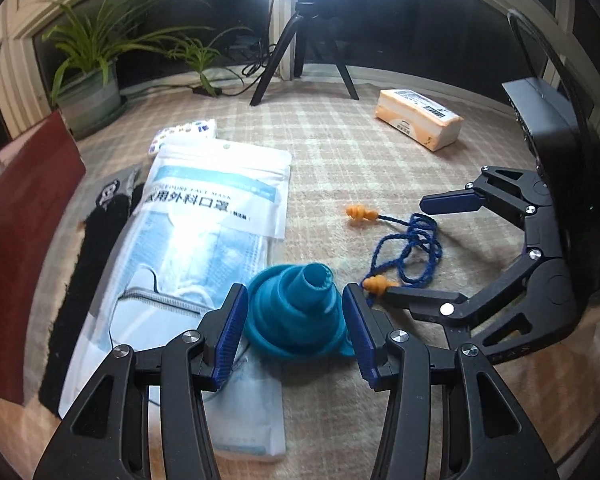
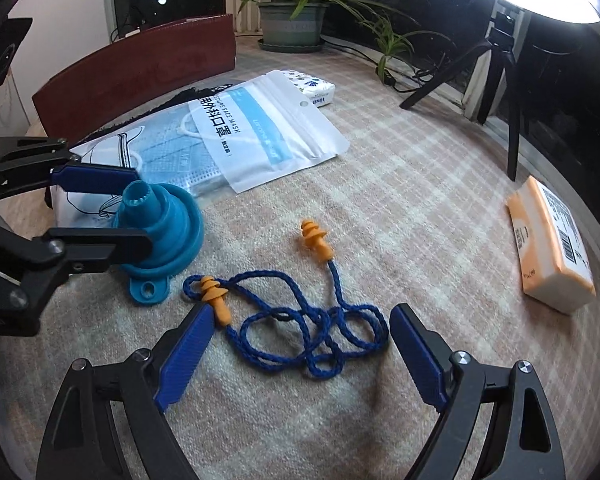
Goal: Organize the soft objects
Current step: 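Move the left tool to the blue funnel while the right tool approaches the earplug cord, then close the left tool on the blue funnel while the right tool grasps the earplug cord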
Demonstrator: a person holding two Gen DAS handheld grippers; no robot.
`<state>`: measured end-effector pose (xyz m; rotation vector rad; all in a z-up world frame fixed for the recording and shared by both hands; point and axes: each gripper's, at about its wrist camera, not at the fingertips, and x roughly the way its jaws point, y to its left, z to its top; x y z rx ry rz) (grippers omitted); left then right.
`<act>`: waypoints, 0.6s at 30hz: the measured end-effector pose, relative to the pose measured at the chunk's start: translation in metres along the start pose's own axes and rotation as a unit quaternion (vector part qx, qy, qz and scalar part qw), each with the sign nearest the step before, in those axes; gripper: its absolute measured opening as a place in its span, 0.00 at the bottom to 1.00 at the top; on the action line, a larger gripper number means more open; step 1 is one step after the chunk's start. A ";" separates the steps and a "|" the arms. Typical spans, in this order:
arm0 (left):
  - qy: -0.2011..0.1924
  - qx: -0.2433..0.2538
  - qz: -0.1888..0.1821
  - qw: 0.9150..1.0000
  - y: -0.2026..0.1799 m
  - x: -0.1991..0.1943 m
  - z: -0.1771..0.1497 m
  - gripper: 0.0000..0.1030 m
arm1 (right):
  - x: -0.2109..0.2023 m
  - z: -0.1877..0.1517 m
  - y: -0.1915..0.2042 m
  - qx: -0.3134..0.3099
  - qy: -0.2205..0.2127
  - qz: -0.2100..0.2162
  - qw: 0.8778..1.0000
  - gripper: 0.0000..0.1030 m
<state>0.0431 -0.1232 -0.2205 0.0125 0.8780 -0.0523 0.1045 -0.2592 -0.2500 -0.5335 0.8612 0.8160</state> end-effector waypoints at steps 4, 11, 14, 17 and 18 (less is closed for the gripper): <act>-0.011 0.018 0.019 1.000 -0.002 0.004 -0.003 0.49 | 0.002 0.002 -0.002 0.003 0.001 0.012 1.000 0.84; -0.034 0.031 0.037 0.998 -0.008 0.005 -0.008 0.47 | 0.004 0.001 -0.007 0.013 0.002 0.026 1.000 0.84; -0.038 0.027 0.033 0.998 -0.006 0.005 -0.008 0.46 | 0.004 0.001 -0.008 0.014 0.001 0.028 1.000 0.80; -0.043 0.025 0.032 0.998 -0.006 0.005 -0.009 0.46 | 0.003 0.001 -0.009 0.016 -0.003 0.031 0.999 0.72; -0.043 0.025 0.032 0.998 -0.006 0.005 -0.010 0.46 | 0.003 0.001 -0.009 0.017 -0.004 0.031 0.999 0.69</act>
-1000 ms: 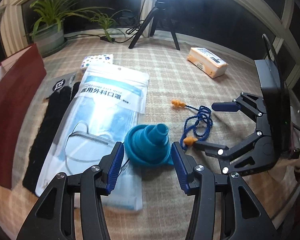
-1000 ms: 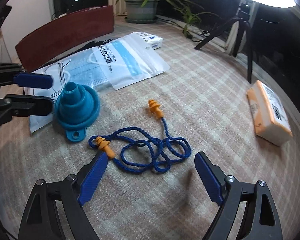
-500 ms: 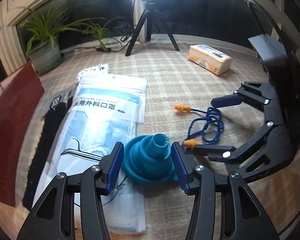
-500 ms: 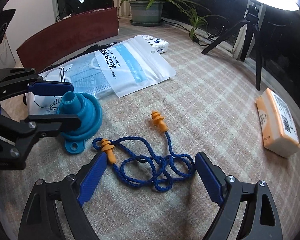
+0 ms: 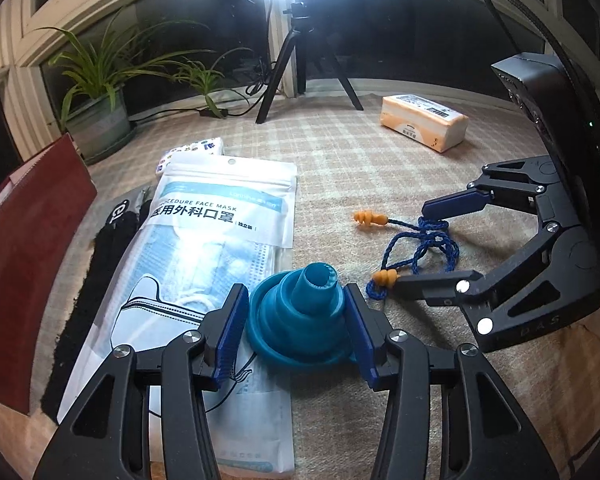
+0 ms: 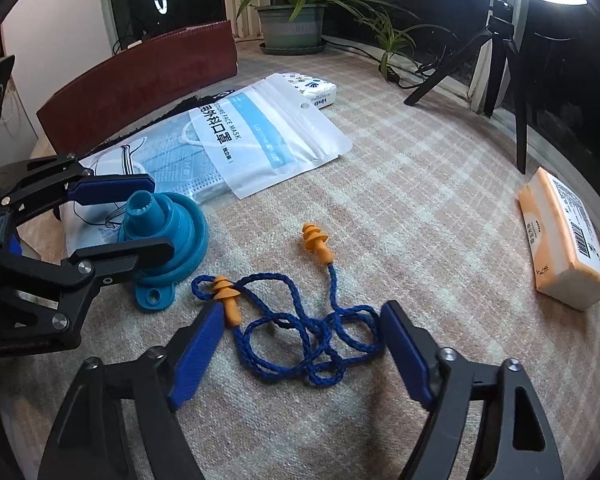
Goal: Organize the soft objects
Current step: 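Close the left tool on the blue funnel while the right tool grasps the earplug cord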
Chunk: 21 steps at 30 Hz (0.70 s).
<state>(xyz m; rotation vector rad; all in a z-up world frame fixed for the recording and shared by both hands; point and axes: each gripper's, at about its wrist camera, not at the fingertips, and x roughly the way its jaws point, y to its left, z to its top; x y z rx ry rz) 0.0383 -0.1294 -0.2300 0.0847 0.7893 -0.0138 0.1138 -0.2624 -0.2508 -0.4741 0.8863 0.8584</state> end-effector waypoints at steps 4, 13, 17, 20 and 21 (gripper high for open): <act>-0.001 -0.001 -0.003 1.000 0.000 0.000 0.000 0.45 | -0.003 -0.002 0.002 0.000 -0.009 0.002 1.000 0.51; -0.001 -0.003 -0.009 1.000 0.001 0.000 0.000 0.42 | -0.008 -0.002 0.006 0.013 -0.013 0.024 1.000 0.18; -0.003 -0.002 -0.011 1.000 0.001 -0.001 0.000 0.40 | -0.009 -0.003 0.008 0.019 -0.013 0.033 0.999 0.08; -0.007 0.000 -0.020 1.000 -0.001 -0.003 0.000 0.29 | -0.010 -0.003 0.011 0.019 -0.014 0.030 0.999 0.07; -0.010 0.002 -0.018 1.000 -0.003 -0.004 0.000 0.29 | -0.011 -0.004 0.012 0.019 -0.015 0.027 0.999 0.06</act>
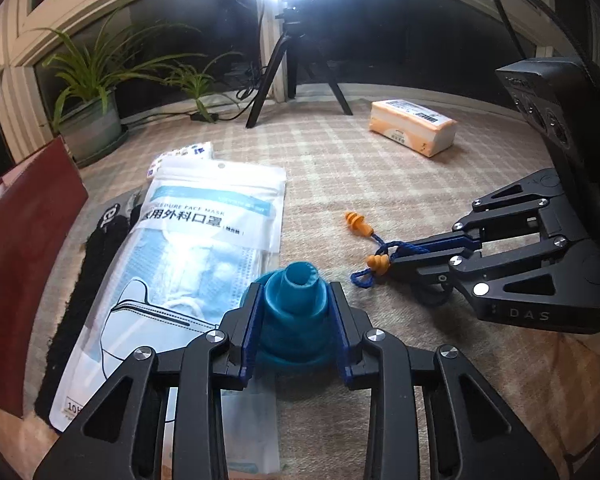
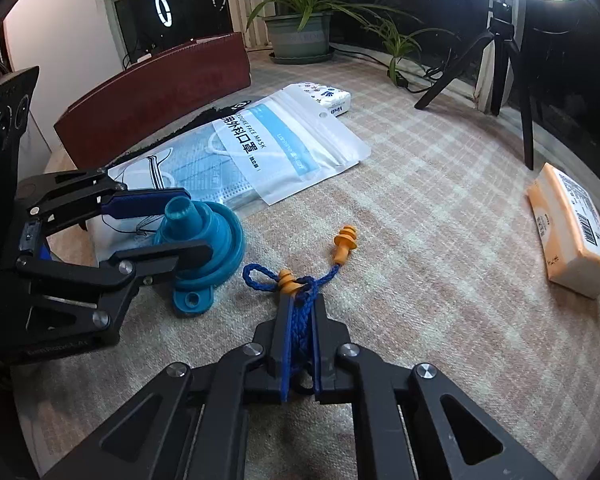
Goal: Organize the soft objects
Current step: 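Close the left tool on the blue funnel while the right tool grasps the earplug cord, then carry funnel and earplugs into the box and open both tools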
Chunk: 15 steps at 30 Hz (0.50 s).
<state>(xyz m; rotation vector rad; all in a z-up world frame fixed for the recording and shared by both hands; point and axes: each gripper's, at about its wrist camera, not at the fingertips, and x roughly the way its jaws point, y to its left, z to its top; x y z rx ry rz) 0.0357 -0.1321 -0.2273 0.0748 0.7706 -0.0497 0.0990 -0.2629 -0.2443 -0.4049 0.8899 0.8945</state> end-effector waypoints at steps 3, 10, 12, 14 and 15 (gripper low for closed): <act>0.006 -0.001 -0.004 1.000 0.000 0.003 0.000 0.29 | -0.003 -0.001 -0.002 0.011 -0.006 -0.005 1.000 0.06; -0.004 -0.011 -0.010 1.000 0.003 0.000 0.001 0.29 | -0.011 -0.003 -0.013 0.038 -0.022 -0.015 0.999 0.06; -0.009 -0.015 -0.012 1.000 0.005 -0.003 0.002 0.29 | -0.012 -0.004 -0.015 0.041 -0.023 -0.016 0.999 0.06; -0.012 -0.021 -0.014 1.000 0.007 -0.005 0.003 0.29 | -0.013 -0.005 -0.016 0.045 -0.025 -0.017 0.999 0.06; -0.013 -0.023 -0.016 1.000 0.008 -0.006 0.004 0.29 | -0.014 -0.005 -0.016 0.046 -0.025 -0.017 0.998 0.06</act>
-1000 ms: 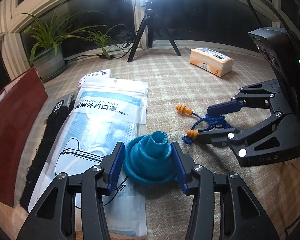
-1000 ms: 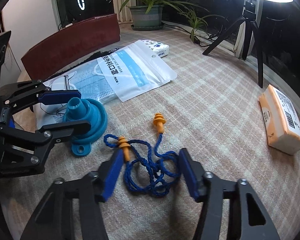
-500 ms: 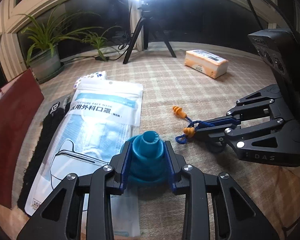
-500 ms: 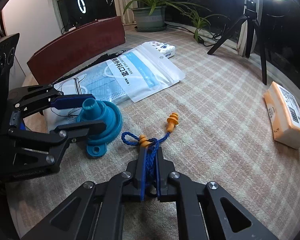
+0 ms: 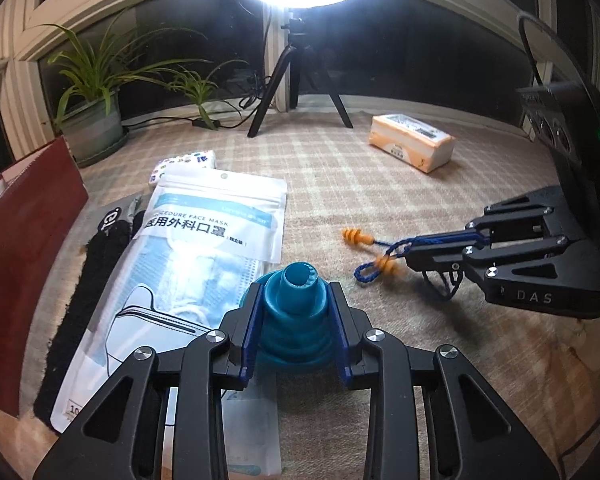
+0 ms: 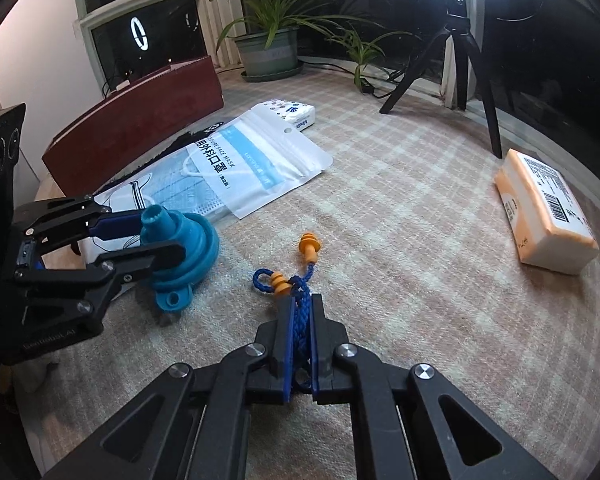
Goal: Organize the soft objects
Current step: 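Carry funnel and earplugs into the box and open both tools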
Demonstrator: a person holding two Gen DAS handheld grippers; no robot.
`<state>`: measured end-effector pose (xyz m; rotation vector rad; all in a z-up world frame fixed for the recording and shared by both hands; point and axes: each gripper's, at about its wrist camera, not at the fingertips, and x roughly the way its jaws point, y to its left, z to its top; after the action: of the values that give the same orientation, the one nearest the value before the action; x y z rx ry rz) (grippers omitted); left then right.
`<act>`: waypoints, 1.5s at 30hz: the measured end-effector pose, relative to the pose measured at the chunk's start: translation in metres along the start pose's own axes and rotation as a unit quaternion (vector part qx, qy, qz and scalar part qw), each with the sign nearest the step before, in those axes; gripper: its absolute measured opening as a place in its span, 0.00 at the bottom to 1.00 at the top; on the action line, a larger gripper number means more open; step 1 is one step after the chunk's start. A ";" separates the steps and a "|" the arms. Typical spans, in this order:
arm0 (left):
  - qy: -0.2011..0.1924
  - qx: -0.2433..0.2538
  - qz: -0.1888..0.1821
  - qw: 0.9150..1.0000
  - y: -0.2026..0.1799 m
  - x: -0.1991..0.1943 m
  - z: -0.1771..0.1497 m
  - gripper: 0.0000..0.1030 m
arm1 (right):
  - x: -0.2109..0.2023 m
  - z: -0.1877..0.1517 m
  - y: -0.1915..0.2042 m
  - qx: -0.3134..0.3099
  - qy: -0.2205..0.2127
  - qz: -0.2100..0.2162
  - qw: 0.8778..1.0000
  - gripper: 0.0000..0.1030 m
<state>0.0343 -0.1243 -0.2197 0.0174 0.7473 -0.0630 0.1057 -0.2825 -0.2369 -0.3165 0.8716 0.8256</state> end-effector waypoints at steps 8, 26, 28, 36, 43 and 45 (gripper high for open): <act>-0.015 -0.022 -0.010 1.000 0.010 -0.019 0.015 0.29 | -0.015 0.003 -0.004 0.015 -0.018 -0.003 1.000 0.05; -0.055 -0.035 -0.004 0.998 0.042 -0.066 0.038 0.29 | -0.066 0.039 -0.010 0.038 -0.067 -0.015 0.997 0.05; -0.062 -0.040 -0.004 0.997 0.050 -0.076 0.040 0.29 | -0.074 0.048 -0.005 0.031 -0.074 -0.018 0.997 0.05; -0.092 -0.052 0.016 0.994 0.098 -0.128 0.051 0.29 | -0.108 0.099 0.034 -0.002 -0.111 -0.003 0.994 0.05; -0.101 -0.082 0.047 0.990 0.164 -0.161 0.052 0.29 | -0.117 0.162 0.091 -0.032 -0.143 0.040 0.988 0.05; -0.099 -0.090 0.057 0.989 0.188 -0.170 0.052 0.29 | -0.114 0.181 0.108 -0.040 -0.146 0.052 0.987 0.05</act>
<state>-0.0423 0.0697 -0.0673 -0.1167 0.5495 0.1111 0.0825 -0.1689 -0.0278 -0.2147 0.5852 0.9794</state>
